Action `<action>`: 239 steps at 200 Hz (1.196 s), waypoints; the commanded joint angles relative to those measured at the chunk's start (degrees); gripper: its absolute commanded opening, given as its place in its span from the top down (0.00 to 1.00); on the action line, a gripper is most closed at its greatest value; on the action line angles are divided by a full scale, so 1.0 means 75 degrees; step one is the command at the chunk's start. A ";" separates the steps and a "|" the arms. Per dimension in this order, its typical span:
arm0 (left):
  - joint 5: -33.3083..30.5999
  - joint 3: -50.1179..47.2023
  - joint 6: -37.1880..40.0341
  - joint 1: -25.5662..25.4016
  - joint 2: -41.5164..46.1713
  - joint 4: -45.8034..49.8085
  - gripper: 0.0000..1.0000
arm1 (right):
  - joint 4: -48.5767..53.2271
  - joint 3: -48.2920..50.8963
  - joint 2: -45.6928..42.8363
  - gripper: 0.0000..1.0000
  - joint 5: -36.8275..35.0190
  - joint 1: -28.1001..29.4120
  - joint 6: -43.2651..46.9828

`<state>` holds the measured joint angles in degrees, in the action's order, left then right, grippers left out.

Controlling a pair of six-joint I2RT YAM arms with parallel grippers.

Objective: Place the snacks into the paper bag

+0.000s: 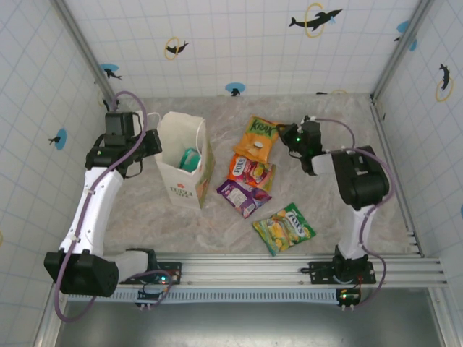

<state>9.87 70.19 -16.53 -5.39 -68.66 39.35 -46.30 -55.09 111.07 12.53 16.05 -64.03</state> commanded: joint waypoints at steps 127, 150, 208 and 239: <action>-0.0193 0.0448 -0.0198 -0.0050 -0.0032 0.0067 0.85 | 0.2115 -0.2238 -0.4188 1.00 -0.2502 0.3355 0.5292; -0.0373 0.0520 -0.0198 -0.0037 -0.0015 0.0130 0.82 | 0.2072 -0.2722 -0.4125 1.00 -0.2502 0.4019 0.5929; -0.0724 0.0520 -0.0198 -0.0047 -0.0009 0.0261 0.82 | 0.2099 -0.4039 -0.3120 1.00 -0.1915 0.4859 0.6664; -0.0713 0.0532 -0.0198 -0.0040 -0.0006 0.0226 0.82 | 0.2344 -0.5067 -0.2249 1.00 -0.1377 0.4897 0.6654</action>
<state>5.43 72.49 -18.00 -5.37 -68.93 40.21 -28.73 -86.89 89.93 -1.23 52.45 -15.84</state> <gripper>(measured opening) 0.180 0.088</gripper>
